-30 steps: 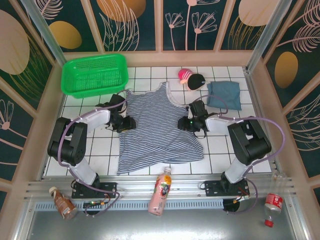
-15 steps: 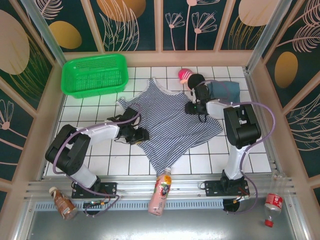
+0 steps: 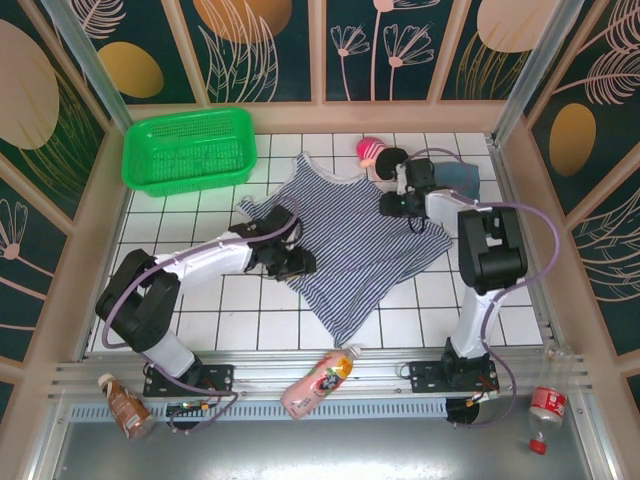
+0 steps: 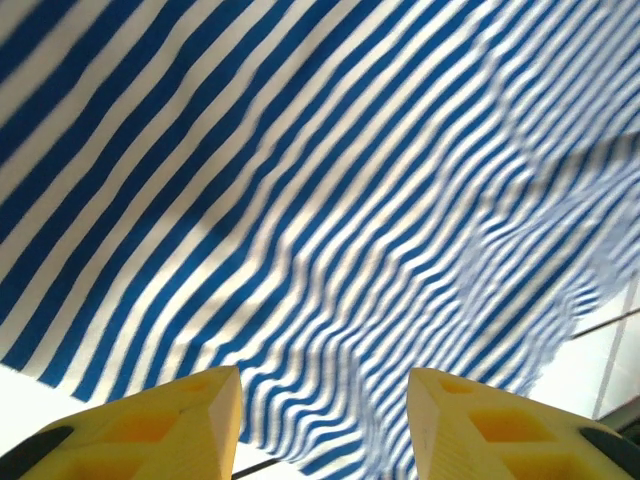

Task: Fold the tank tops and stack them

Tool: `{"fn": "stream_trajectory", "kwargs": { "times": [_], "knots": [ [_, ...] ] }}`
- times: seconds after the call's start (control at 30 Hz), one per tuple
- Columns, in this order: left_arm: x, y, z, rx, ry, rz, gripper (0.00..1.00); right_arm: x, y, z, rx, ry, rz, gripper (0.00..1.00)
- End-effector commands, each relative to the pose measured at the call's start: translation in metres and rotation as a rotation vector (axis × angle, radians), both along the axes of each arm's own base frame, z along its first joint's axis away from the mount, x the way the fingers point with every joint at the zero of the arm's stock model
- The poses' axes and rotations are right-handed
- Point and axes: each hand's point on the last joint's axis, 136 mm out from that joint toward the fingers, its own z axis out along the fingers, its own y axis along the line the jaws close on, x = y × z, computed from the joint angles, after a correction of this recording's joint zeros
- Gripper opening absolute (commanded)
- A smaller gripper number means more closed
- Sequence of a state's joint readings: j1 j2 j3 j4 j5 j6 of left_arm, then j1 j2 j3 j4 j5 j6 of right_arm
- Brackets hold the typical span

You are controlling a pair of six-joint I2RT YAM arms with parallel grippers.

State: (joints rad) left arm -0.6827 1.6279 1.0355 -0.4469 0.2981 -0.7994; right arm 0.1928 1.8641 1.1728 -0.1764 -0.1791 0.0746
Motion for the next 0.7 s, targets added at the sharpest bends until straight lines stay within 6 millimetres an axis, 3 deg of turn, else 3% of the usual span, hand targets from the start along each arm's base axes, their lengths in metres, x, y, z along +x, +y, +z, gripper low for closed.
{"fn": "stream_trajectory", "kwargs": {
  "times": [0.0, 0.13, 0.27, 0.37, 0.43, 0.53, 0.67],
  "knots": [
    [0.008, -0.005, 0.009, 0.027, -0.01, -0.054, 0.48, -0.04, -0.005, 0.031, 0.083, 0.036, -0.057, 0.47],
    [0.017, -0.017, 0.01, -0.004, -0.031, -0.085, 0.48, -0.101, -0.023, 0.032, 0.116, 0.141, -0.195, 0.42],
    [0.027, -0.032, -0.004, -0.017, -0.028, -0.131, 0.48, -0.168, -0.027, 0.023, 0.2, 0.274, -0.309, 0.34],
    [0.031, -0.033, -0.017, 0.004, -0.031, -0.16, 0.48, -0.203, -0.032, 0.013, 0.219, 0.333, -0.371, 0.28],
    [0.032, -0.032, -0.023, 0.025, -0.03, -0.179, 0.49, -0.218, -0.033, 0.004, 0.225, 0.362, -0.388, 0.26],
    [0.031, -0.028, -0.029, 0.048, -0.029, -0.188, 0.49, -0.225, -0.031, -0.01, 0.245, 0.387, -0.402, 0.24],
    [0.026, -0.02, -0.033, 0.056, -0.029, -0.18, 0.49, -0.21, -0.029, -0.015, 0.24, 0.354, -0.395, 0.24]
  ]
}}
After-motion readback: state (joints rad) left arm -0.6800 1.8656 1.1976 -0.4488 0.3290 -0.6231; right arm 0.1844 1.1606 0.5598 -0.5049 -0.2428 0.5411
